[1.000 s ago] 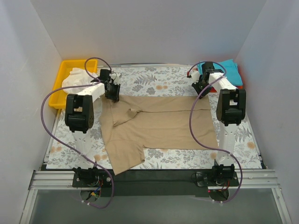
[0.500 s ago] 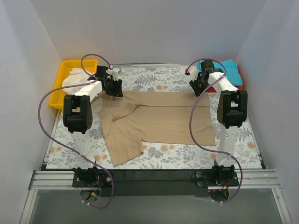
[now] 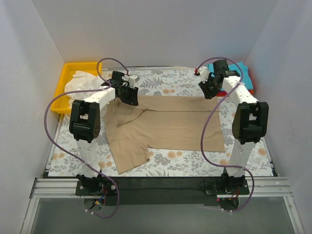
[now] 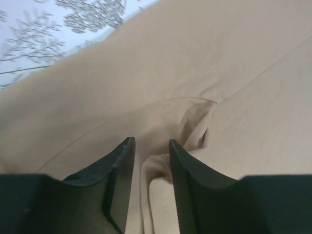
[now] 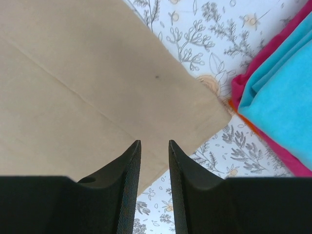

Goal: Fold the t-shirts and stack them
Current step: Fold the tshirt

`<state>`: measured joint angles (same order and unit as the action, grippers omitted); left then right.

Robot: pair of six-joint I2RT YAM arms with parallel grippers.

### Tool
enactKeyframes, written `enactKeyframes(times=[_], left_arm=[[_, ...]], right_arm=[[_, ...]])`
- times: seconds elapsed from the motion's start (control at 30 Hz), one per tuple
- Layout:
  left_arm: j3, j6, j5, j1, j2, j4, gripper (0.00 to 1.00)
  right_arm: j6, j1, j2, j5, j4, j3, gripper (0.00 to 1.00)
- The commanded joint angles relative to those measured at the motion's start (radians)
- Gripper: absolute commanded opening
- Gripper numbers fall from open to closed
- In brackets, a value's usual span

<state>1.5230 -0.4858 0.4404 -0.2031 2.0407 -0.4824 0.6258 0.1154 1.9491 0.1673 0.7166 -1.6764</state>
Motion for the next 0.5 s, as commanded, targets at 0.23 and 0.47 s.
enactKeyframes(times=[0.23,0.47], left_arm=[[-0.167,0.087,0.152,-0.079,-0.152,-0.105,0.11],[-0.218,0.122,0.225,-0.122,-0.203,-0.159,0.22]], right_arm=[[0.032,-0.037,-0.076,-0.006,0.046,0.043,0.31],[0.041,-0.043,-0.078,0.001,0.067,0.037,0.3]])
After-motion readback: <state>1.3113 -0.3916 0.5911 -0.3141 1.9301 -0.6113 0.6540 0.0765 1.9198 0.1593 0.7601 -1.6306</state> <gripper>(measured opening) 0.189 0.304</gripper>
